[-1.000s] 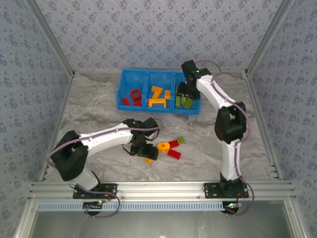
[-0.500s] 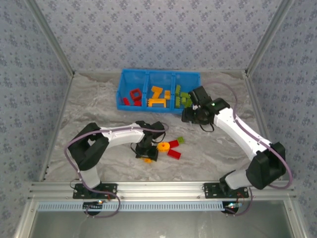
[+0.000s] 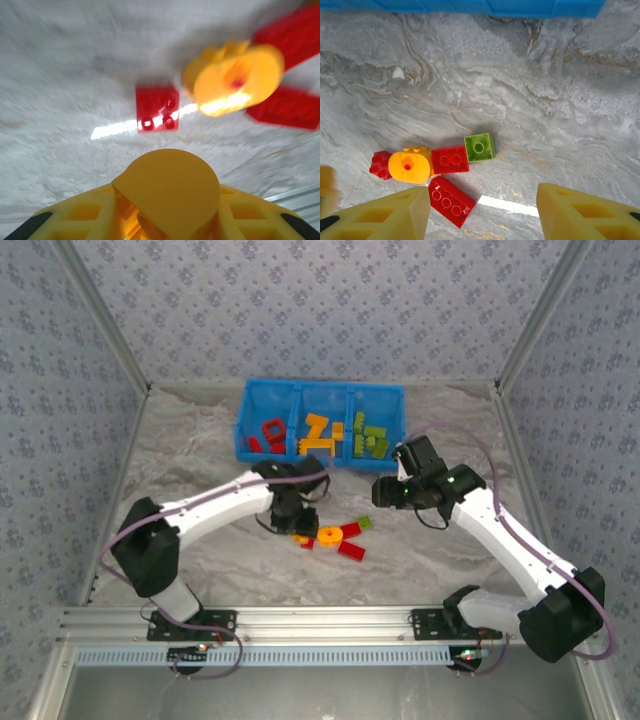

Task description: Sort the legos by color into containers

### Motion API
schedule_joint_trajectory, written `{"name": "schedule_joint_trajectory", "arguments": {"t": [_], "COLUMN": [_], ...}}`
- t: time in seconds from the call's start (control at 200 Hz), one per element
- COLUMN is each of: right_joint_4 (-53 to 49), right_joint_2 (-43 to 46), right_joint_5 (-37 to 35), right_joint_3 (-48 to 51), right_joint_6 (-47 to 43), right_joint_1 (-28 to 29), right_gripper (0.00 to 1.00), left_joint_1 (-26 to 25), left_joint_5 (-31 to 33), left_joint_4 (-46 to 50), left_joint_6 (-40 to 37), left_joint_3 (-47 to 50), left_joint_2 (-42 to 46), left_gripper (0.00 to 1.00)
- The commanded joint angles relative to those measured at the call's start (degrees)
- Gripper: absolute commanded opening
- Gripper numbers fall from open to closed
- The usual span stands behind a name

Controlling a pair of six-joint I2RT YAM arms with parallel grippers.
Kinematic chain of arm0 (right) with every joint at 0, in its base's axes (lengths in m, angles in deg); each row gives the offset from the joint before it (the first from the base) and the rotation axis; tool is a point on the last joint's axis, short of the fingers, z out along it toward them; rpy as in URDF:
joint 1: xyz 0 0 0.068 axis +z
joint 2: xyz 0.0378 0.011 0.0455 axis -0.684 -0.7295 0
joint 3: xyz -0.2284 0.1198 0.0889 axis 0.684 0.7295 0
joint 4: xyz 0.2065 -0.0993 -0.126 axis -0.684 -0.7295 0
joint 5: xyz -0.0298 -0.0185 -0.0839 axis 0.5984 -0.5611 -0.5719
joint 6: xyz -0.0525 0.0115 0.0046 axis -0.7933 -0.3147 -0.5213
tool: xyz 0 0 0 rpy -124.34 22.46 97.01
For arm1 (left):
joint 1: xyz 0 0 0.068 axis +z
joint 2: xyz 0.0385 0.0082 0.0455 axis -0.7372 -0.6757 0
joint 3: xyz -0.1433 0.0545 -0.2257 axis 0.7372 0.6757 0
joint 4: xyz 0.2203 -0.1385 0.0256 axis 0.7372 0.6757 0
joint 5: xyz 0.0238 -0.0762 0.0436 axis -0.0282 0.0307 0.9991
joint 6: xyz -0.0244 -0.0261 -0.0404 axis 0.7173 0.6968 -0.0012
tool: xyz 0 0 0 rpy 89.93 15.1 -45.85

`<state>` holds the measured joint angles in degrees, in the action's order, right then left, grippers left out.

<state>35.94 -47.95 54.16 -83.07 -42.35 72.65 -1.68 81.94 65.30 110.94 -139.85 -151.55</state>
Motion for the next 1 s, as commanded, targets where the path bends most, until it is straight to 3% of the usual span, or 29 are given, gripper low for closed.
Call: {"name": "schedule_joint_trajectory", "arguments": {"t": [0.0, 0.195, 0.54, 0.994], "right_joint_4": [2.52, 4.78, 3.42, 1.14], "right_joint_2": [0.27, -1.25, 0.11, 3.48], "right_joint_5": [1.86, 2.16, 1.39, 4.2], "right_joint_3": [1.68, 1.54, 1.1, 3.07], "right_joint_6": [0.86, 2.91, 3.09, 2.62], "right_joint_1": [-0.23, -0.06, -1.46, -4.81], "right_gripper": [0.61, 0.61, 0.62, 0.63], "left_joint_1": [6.78, 14.18, 16.39, 16.91], "left_joint_5": [1.83, 4.44, 8.64, 5.44], "left_joint_4": [1.33, 0.15, 7.08, -0.23], "left_joint_6": [-3.53, -8.81, -9.28, -6.11], "left_joint_3": [-6.9, -28.88, -75.91, -78.77], "left_joint_2": [-1.14, -17.26, -48.27, -58.47], "left_gripper": [0.37, 0.36, 0.34, 0.38]}}
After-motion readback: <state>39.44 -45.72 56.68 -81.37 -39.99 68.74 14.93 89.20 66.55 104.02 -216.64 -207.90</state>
